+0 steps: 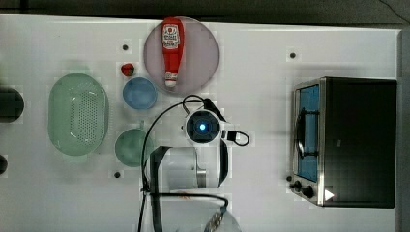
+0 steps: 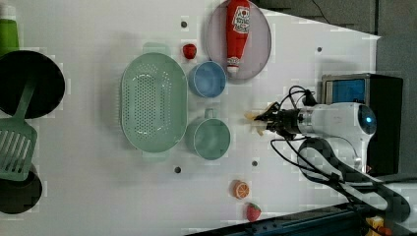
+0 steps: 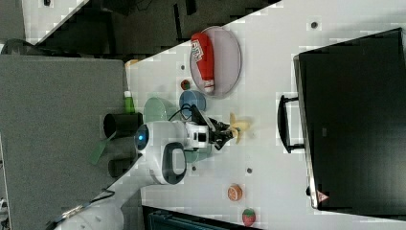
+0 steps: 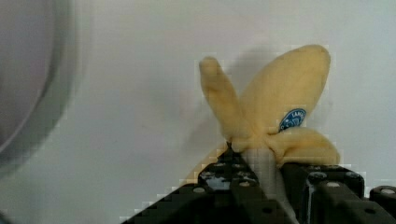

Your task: Pick banana from table and place on oven.

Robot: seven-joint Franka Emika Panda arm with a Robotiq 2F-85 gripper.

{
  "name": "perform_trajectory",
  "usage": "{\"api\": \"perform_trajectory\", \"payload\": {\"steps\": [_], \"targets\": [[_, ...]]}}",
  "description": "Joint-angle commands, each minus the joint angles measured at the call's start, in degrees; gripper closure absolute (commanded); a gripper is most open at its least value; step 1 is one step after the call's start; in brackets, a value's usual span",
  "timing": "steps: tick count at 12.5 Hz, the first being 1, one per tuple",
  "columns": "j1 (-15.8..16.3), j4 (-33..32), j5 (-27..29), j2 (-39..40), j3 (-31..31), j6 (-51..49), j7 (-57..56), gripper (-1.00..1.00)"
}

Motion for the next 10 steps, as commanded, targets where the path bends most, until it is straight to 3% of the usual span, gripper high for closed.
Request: {"api": "perform_trajectory", "payload": {"steps": [1,6,10], "targets": [[0.0,2.1,0.7,-10.5,0.6,-5.1,1.8,0.61],[-0.5,15.6,0.8,-23.3,-1.3,-35.3,1.7,0.61],[-1.0,24.7,0.6,-25.7,-7.0,-45.5,1.4,0.61]]}}
